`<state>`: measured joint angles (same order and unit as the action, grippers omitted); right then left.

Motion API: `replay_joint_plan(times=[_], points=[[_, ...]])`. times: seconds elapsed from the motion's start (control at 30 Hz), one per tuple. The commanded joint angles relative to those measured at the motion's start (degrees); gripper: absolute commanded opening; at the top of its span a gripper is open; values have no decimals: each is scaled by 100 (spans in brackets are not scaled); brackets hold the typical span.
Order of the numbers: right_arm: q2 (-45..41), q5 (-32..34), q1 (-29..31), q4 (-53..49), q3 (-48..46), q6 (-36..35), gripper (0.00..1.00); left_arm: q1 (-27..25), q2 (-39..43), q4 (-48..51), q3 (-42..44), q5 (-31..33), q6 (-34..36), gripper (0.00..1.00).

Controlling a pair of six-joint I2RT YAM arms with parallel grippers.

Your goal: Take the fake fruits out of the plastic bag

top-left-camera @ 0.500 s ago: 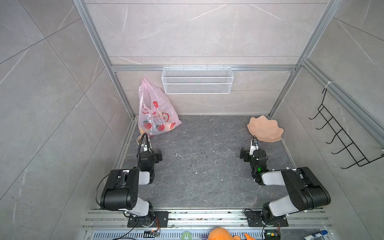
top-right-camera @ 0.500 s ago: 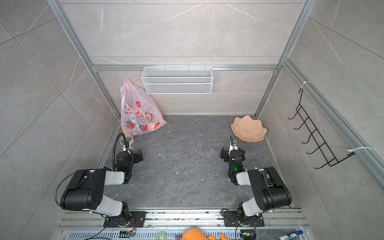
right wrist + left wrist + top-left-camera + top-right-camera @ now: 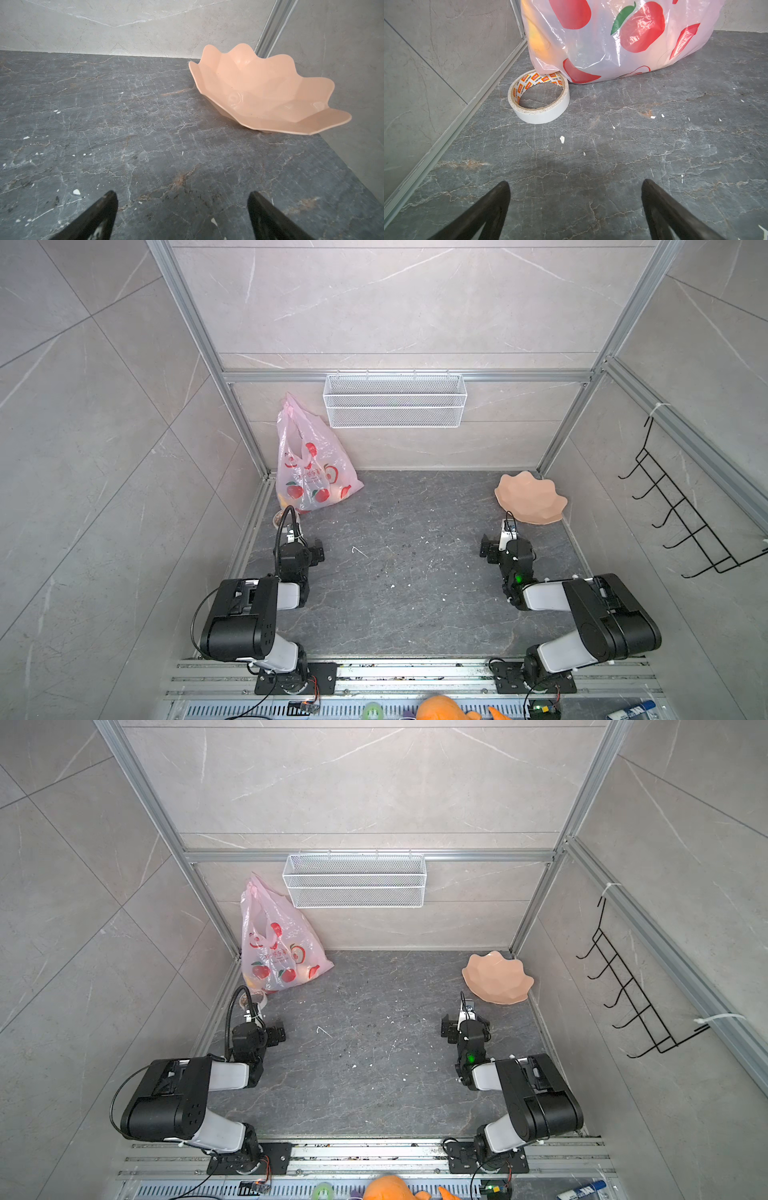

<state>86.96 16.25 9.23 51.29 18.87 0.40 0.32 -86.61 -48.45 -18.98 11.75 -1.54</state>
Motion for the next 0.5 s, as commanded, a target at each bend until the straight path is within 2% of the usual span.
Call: replay_joint_plan(times=[0.0,0.4,0.47], points=[[20,23,1,101,90,65,99,30,49,-166,-101,-41,53,100],[-3,40,0,164,46,31,99,19,59,-235,-61,2,86,100],[-78,-403,21,457,-126,-211,99,5,92,-249,-46,-83,150,100]])
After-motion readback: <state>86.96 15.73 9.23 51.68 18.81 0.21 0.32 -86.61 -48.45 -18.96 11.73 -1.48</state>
